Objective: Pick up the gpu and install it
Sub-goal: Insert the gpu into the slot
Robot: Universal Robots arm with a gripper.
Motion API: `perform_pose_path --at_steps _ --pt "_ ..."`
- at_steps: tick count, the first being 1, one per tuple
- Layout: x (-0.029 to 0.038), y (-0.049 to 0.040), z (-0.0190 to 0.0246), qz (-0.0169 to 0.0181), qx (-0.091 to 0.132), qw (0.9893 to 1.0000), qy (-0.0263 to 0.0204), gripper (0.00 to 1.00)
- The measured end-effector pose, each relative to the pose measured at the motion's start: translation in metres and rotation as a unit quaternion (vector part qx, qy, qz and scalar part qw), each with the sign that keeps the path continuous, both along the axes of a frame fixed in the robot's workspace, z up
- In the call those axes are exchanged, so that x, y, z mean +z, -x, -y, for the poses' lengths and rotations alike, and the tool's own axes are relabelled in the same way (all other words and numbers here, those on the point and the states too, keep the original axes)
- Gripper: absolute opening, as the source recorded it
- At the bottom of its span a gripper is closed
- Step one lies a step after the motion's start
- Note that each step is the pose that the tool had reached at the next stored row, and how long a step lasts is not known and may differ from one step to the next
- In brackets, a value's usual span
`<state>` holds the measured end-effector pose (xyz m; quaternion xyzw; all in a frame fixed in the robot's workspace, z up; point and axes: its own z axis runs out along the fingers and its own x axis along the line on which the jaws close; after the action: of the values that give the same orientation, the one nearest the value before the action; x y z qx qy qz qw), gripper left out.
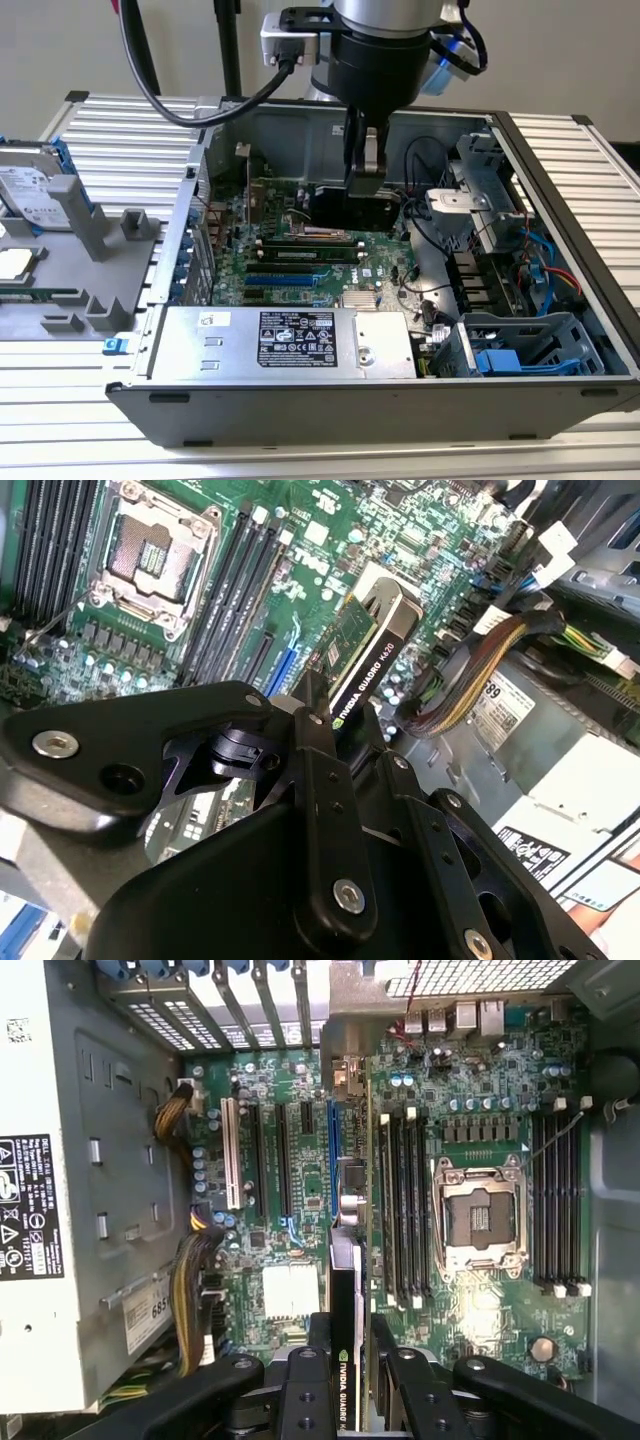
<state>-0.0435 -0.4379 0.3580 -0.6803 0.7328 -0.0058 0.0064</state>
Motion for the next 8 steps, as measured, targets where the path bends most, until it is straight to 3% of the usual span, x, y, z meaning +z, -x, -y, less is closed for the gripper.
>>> perform_pose_path --at_steps 8 --pt "-0.0037 0.0023 -0.0008 0.0 0.0 1.0 0.0001 0.0"
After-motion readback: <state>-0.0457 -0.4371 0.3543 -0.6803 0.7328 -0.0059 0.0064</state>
